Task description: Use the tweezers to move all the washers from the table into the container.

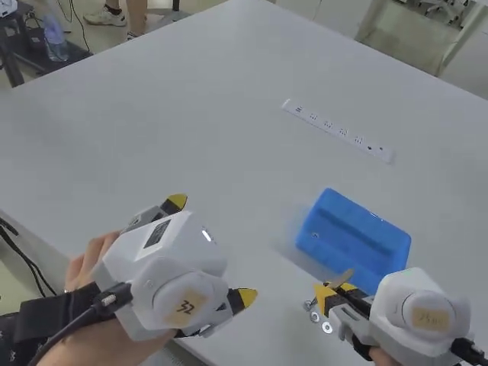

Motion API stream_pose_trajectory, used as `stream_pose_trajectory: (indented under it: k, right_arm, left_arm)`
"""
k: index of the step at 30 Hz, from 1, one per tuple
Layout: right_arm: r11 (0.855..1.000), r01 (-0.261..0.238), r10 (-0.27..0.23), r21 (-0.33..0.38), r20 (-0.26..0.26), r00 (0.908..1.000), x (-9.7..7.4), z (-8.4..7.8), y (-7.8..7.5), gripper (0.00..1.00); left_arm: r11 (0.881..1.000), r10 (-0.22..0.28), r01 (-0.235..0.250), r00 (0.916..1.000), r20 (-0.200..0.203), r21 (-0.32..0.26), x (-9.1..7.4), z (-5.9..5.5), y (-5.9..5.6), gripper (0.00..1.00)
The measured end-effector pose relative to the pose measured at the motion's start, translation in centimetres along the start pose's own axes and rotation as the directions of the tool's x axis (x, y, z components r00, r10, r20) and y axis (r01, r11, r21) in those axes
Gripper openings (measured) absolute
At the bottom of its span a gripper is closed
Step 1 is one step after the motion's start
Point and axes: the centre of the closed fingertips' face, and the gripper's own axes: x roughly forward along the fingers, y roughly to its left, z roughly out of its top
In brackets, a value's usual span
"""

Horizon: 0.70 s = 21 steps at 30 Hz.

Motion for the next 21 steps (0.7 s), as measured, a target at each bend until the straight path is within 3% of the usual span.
stream_pose_trajectory:
  k: [21]
  right_arm:
    - [1.000,0.006,-0.007,-0.029,-0.035,0.9994,-0.13,-0.37,0.44,0.03]
  left_arm:
    - [1.000,0.000,0.000,1.0000,0.006,0.005,-0.11,0.13,-0.05,0.93]
